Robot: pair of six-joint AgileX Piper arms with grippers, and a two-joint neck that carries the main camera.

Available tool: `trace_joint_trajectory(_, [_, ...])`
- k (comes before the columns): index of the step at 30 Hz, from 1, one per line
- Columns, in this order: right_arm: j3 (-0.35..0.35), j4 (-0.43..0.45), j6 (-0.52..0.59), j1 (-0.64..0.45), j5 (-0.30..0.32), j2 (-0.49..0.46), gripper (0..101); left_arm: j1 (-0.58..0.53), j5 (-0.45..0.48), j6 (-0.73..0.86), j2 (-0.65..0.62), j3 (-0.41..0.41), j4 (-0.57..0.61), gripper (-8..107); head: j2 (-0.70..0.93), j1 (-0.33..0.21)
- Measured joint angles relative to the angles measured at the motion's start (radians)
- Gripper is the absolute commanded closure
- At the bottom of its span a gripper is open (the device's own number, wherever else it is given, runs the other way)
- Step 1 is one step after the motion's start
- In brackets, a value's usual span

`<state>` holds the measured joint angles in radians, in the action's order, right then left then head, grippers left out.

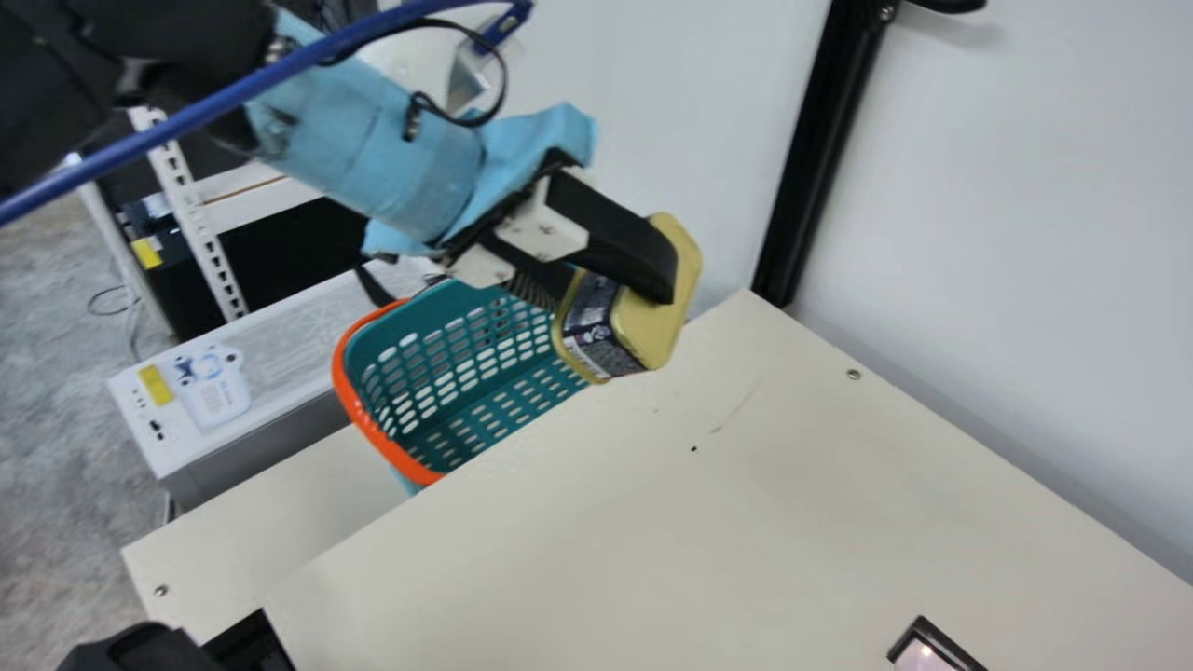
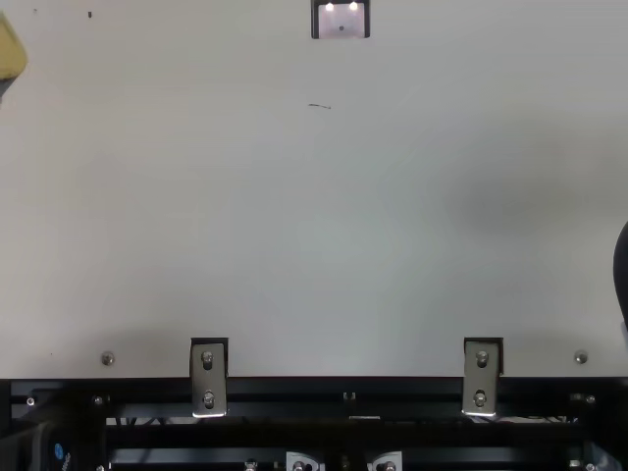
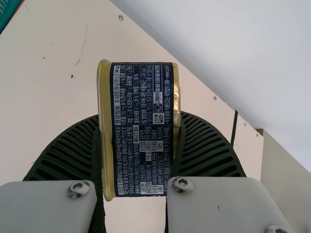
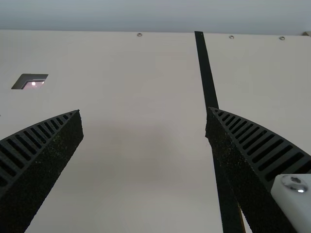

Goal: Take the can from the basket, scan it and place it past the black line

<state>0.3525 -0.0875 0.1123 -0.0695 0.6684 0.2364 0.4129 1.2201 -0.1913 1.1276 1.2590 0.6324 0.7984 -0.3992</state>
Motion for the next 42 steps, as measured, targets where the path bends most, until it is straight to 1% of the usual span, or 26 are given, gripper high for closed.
trace_joint_trajectory(17, [0.000,0.000,0.000,0.000,0.000,0.000,0,-0.010,0.000,-0.042,-0.023,-0.005,0.044,89,-0.297,0.000])
trace_joint_trajectory(26, [0.000,0.000,0.000,0.000,0.000,0.000,0,-0.014,0.000,-0.068,-0.031,0.003,0.060,89,-0.420,0.000])
trace_joint_trajectory(31, [0.000,0.000,0.000,0.000,0.000,0.000,0,-0.027,0.000,-0.094,-0.041,0.016,0.064,89,-0.471,0.000])
trace_joint_trajectory(42, [0.000,0.000,0.000,0.000,0.000,0.000,0,-0.093,0.000,-0.177,-0.066,0.053,0.064,89,-0.476,-0.005])
